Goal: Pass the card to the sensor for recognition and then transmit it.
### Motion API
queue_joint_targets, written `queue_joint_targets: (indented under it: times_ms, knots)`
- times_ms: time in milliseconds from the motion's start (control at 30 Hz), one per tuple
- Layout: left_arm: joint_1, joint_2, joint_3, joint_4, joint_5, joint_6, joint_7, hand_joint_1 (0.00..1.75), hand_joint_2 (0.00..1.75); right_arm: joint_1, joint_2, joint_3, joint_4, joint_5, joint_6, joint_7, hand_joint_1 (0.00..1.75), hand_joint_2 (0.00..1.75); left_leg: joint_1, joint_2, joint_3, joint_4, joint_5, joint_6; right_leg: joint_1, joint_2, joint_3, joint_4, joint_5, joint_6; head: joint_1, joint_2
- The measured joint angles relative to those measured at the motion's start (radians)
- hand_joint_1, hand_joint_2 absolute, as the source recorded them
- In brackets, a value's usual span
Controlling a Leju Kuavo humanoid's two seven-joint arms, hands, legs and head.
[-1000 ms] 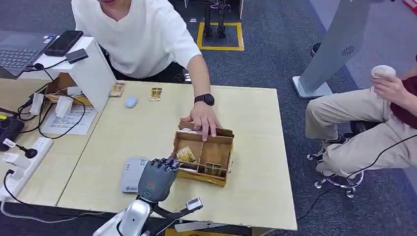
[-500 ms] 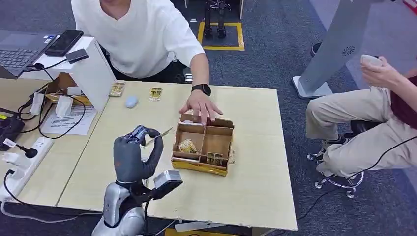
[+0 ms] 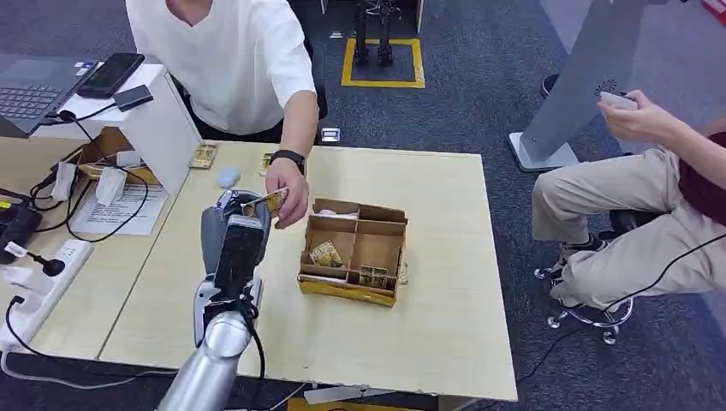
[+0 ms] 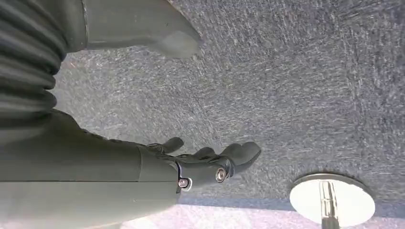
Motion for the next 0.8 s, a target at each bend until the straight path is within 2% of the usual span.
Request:
queue_joint_targets:
  times_ms: [67, 100, 133, 167, 200, 467, 700, 800]
  knots:
    - [-0.033, 0.0, 0.012, 0.038, 0.026, -0.014, 0.011, 1.75, 1.75, -0.004, -0.003, 0.01, 0.0, 0.002, 0.0, 0.004, 0.0, 1.75, 0.0, 0.0, 0.0, 0.0, 0.0, 0.0, 0.0, 0.0, 0.0, 0.0, 0.0, 0.0, 0.0, 0.0]
    - [-0.047, 0.0, 0.016, 0.057, 0.038, -0.025, 0.018, 1.57, 1.75, -0.006, -0.005, 0.015, 0.0, 0.004, 0.0, 0.005, 0.0, 1.75, 0.0, 0.0, 0.0, 0.0, 0.0, 0.0, 0.0, 0.0, 0.0, 0.0, 0.0, 0.0, 0.0, 0.0]
    - [-0.058, 0.0, 0.02, 0.069, 0.048, -0.035, 0.021, 1.57, 1.75, -0.009, -0.005, 0.018, 0.0, 0.005, 0.0, 0.006, 0.0, 1.75, 0.0, 0.0, 0.0, 0.0, 0.0, 0.0, 0.0, 0.0, 0.0, 0.0, 0.0, 0.0, 0.0, 0.0]
    - [-0.067, 0.0, 0.026, 0.084, 0.058, -0.045, 0.022, 0.31, 1.75, -0.01, -0.007, 0.02, 0.0, 0.005, 0.0, 0.006, 0.0, 1.75, 0.0, 0.0, 0.0, 0.0, 0.0, 0.0, 0.0, 0.0, 0.0, 0.0, 0.0, 0.0, 0.0, 0.0]
    - [-0.076, 0.0, 0.028, 0.096, 0.071, -0.055, 0.023, 0.0, 1.75, -0.011, -0.009, 0.022, 0.0, 0.005, 0.0, 0.006, 0.0, 1.75, 0.0, 0.0, 0.0, 0.0, 0.0, 0.0, 0.0, 0.0, 0.0, 0.0, 0.0, 0.0, -0.001, 0.0]
    - [-0.095, -0.002, 0.029, 0.14, 0.093, -0.049, 0.015, 0.0, 1.75, -0.011, -0.02, 0.024, 0.0, 0.002, 0.0, 0.005, 0.0, 1.75, 0.0, 0.0, 0.0, 0.0, 0.0, 0.0, 0.0, 0.0, 0.0, 0.0, 0.0, 0.0, 0.0, 0.0]
    - [-0.079, -0.01, 0.029, 0.142, 0.1, -0.015, -0.027, 0.0, 1.75, -0.005, -0.03, 0.024, 0.0, 0.004, 0.0, -0.002, 0.0, 1.75, 0.0, 0.0, 0.0, 0.0, 0.0, 0.0, 0.0, 0.0, 0.0, 0.0, 0.0, 0.0, -0.001, 0.0]
    - [-0.046, -0.01, 0.029, 0.106, 0.117, 0.009, -0.055, 0.0, 1.75, 0.003, -0.034, 0.016, 0.0, 0.005, 0.0, -0.011, 0.0, 1.75, 0.0, 0.0, 0.0, 0.0, 0.0, 0.0, 0.0, 0.0, 0.0, 0.0, 0.0, 0.0, 0.0, 0.0]
